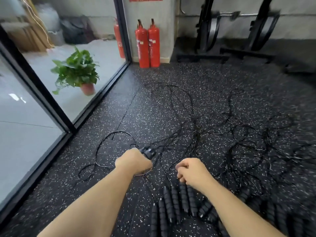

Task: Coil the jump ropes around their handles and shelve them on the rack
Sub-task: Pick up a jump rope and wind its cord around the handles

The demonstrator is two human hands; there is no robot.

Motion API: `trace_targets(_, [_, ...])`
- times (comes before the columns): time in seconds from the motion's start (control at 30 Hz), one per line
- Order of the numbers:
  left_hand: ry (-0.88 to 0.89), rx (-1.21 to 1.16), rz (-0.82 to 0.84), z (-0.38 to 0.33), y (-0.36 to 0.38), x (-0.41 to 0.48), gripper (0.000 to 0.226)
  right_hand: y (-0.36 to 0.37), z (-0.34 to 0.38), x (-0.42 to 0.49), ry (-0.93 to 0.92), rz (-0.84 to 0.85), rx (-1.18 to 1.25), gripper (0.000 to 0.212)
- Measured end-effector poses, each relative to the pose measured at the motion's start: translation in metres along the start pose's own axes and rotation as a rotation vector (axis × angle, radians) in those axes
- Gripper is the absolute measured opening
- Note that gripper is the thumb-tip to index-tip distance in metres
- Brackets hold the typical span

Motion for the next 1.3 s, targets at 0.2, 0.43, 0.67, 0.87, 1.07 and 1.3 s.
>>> trace_targets(0.2, [0.123,0.098,-0.048,-0.044,-0.08,-0.081,0.024,-0.033,0.03,-0.077,-0.018,-0.071,-0.008,0.021])
trace_targets(0.43, [0.285,0.192,-0.049,-0.092,-0.149,-0.169,0.029,-0.075,0.075,-0.14,-0.119,-0.345,-0.276,0.082])
trace_targets(0.67, [0.358,0.164,0.137,-0.122,-0.171,-0.227,0.025,-0.095,0.111,-0.14,-0.264,-0.533,-0.128,0.066])
trace_targets(0.87, [0.3,-0.338,0.348,-0.137,-0.191,-0.248,0.015,-0.112,0.103,-0.13,-0.239,-0.58,0.004,0.024])
trace_targets(1.07, [0.235,-1.034,0.407,-0.157,-0.209,-0.245,0.012,-0.095,0.049,-0.117,-0.071,-0.4,-0.068,0.03])
trace_targets(1.3, [0.214,-1.324,0.2,-0.146,-0.217,-0.229,0.015,-0.088,0.002,-0.126,0.019,-0.302,-0.199,0.034])
Point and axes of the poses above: each hand's wrist, its own x-axis towards the middle knuckle, its own y-axis out of the palm, z = x × y, the point moved 3 cm from there along x, towards the middle knuckle, and after that the axes turned 12 degrees about -x, right-handed, at the moved point
